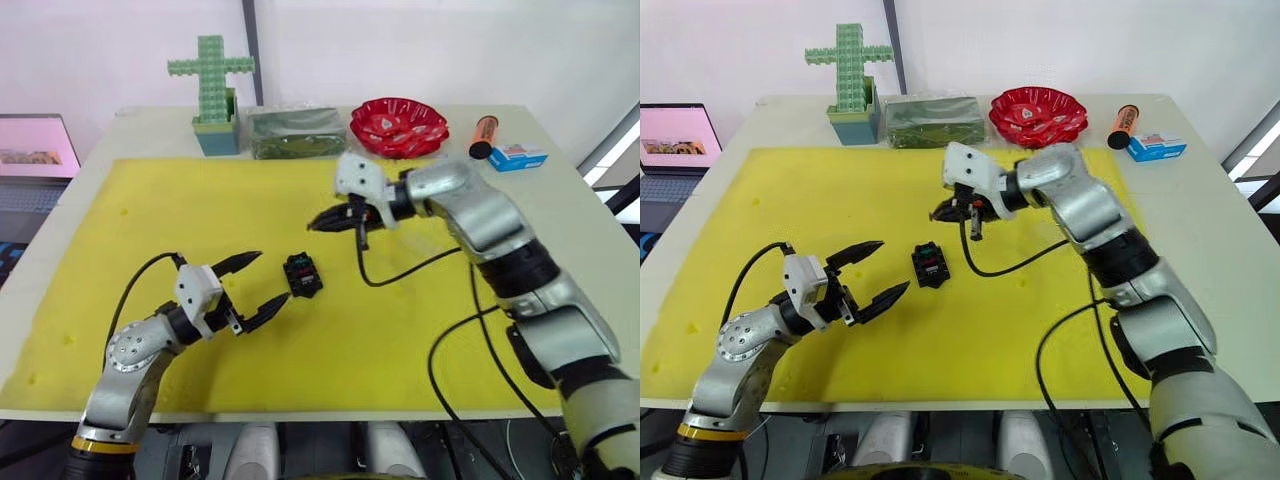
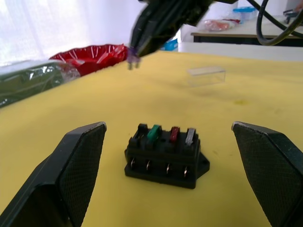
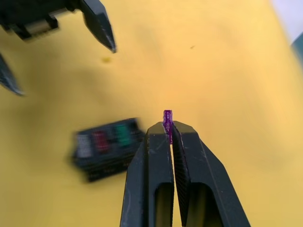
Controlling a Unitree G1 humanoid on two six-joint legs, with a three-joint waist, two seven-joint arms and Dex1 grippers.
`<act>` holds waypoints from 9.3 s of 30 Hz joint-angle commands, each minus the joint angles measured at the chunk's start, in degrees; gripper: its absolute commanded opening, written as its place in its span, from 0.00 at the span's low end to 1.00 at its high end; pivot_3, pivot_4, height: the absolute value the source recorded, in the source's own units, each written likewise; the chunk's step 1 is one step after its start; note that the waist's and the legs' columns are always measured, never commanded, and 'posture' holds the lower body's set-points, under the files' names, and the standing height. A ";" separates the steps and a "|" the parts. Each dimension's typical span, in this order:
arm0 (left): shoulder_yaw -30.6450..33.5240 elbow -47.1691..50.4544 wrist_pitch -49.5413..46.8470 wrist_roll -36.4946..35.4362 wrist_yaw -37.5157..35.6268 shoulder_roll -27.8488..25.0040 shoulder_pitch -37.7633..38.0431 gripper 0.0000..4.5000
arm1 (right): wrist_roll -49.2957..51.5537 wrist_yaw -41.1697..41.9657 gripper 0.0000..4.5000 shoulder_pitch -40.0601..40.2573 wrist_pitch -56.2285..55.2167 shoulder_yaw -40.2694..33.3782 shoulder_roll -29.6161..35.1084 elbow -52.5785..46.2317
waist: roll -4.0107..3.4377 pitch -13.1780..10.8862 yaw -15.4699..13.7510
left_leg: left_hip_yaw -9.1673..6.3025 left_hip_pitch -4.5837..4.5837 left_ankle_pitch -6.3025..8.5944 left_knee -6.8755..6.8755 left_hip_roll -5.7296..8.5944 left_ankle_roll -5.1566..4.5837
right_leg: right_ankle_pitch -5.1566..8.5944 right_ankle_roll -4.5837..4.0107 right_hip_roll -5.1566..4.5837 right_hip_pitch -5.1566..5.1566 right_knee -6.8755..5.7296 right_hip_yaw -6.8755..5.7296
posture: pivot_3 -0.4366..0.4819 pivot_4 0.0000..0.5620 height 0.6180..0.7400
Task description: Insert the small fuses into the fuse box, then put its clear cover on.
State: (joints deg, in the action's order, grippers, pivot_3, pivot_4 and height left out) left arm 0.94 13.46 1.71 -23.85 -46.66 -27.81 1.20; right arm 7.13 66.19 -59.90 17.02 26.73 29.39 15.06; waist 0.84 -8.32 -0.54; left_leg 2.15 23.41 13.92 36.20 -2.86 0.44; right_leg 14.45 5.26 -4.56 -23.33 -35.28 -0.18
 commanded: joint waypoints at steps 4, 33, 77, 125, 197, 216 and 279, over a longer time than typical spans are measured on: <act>-0.47 -0.72 0.32 0.99 0.17 1.47 -2.31 1.00 | -4.63 6.48 0.01 -5.23 -9.71 1.16 -4.15 11.49 | -0.01 0.00 0.03 | 0.01 0.00 -0.02 0.01 0.00 0.04 | -0.01 0.00 0.00 0.00 -0.05 0.00 | 0.48 0.27 1.00; -0.83 3.48 -4.64 2.16 2.86 1.14 -0.67 1.00 | -11.55 11.51 0.01 -5.56 -14.31 0.68 -11.30 18.04 | -0.02 -0.01 1.32 | -0.04 -0.04 -0.03 -0.07 -0.01 0.05 | -0.01 0.01 0.00 -0.02 -0.15 0.00 | 0.48 0.27 1.00; 0.43 1.52 -2.47 2.45 1.54 0.52 0.47 1.00 | -16.63 10.78 0.01 -6.82 -20.07 1.71 -13.98 26.29 | -0.02 -0.01 1.33 | -0.04 -0.06 -0.03 -0.07 -0.01 0.05 | -0.01 0.01 -0.01 0.00 -0.16 0.00 | 0.48 0.27 1.00; 0.03 0.77 -1.75 2.99 0.89 0.84 -0.10 1.00 | -11.59 16.26 0.47 -7.64 -10.14 -3.04 -14.42 23.24 | -0.03 -0.02 1.37 | -0.03 -0.06 -0.03 -0.08 -0.01 0.06 | -0.01 0.01 -0.01 -0.01 -0.17 0.00 | 0.48 0.27 1.00; 0.89 2.08 -3.24 2.56 0.51 -0.19 0.27 1.00 | -10.98 3.07 0.01 8.20 0.06 -1.03 -10.13 6.53 | 0.00 0.00 1.28 | -0.04 -0.09 -0.03 -0.07 -0.01 0.05 | -0.01 0.01 -0.01 0.02 -0.17 -0.01 | 0.48 0.27 1.00; 1.00 1.87 -3.05 2.60 0.32 -0.32 0.31 1.00 | -12.71 2.15 0.01 12.80 -0.50 0.60 -9.89 9.24 | 0.00 0.18 1.21 | -0.04 -0.35 -0.03 -0.09 -0.01 0.05 | 0.04 -0.08 -0.02 0.29 -0.15 0.00 | 0.48 0.27 1.00; 7.39 1.86 -5.02 -4.97 -7.65 -6.88 -2.32 1.00 | 9.12 -14.03 0.99 40.36 14.79 -40.57 12.16 -31.97 | 0.01 0.10 0.80 | -0.02 -0.08 -0.02 -0.10 0.00 0.05 | 0.12 -0.21 -0.08 0.11 0.09 -0.01 | 0.48 0.27 1.00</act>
State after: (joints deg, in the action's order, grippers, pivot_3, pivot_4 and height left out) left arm 7.07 13.63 -3.40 -27.33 -53.76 -34.13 -0.70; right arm 14.84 53.60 -19.70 32.01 -9.47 40.20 -14.06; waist 0.85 -8.21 0.26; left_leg 2.14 23.35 13.89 36.11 -2.85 0.50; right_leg 14.57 5.05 -4.65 -23.23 -35.16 -0.18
